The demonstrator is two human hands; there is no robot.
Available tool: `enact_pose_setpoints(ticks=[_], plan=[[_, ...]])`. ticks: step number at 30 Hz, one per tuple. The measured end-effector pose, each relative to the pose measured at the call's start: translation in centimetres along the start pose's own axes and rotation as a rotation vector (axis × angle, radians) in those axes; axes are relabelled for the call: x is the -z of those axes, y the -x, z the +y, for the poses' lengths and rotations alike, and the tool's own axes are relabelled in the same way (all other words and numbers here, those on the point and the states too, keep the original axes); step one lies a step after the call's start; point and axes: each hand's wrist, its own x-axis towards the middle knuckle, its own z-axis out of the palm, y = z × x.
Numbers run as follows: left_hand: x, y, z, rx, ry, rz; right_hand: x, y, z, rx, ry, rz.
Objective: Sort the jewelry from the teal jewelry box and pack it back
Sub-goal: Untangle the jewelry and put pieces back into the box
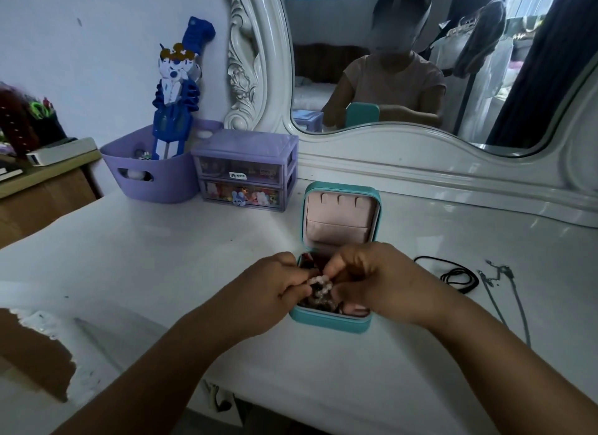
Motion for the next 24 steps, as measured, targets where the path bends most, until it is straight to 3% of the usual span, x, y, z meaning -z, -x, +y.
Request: enact_pose_setpoints(ticks=[4,10,13,18,20,24], plan=[[-0.1,0.2,-0.6,0.028,0.163,0.187,-0.4,0.0,0.6,0.078,0.001,0.092],[-0.4,1.4,0.2,-0.067,0.059,0.073,-1.7,-0.7,1.8,0.18,0.112,0.146],[-1.2,1.7,0.2,-0.087,-0.109,0.127,-2.0,-1.0,1.9,0.22,0.136,0.155],[-1.2,1.7,0.1,-0.174,-0.289,0.215,-0.1,-0.2,1.5,0.176,0.091,0.02],[-1.0,1.6,0.1,-0.176,-0.221,0.201,1.7,0.2,1.5,0.14,0.052,0.077],[-0.4,0.6,0.5,0.048,0.283,0.189,5.3,1.7,1.9,0.07,-0.031,0.261]])
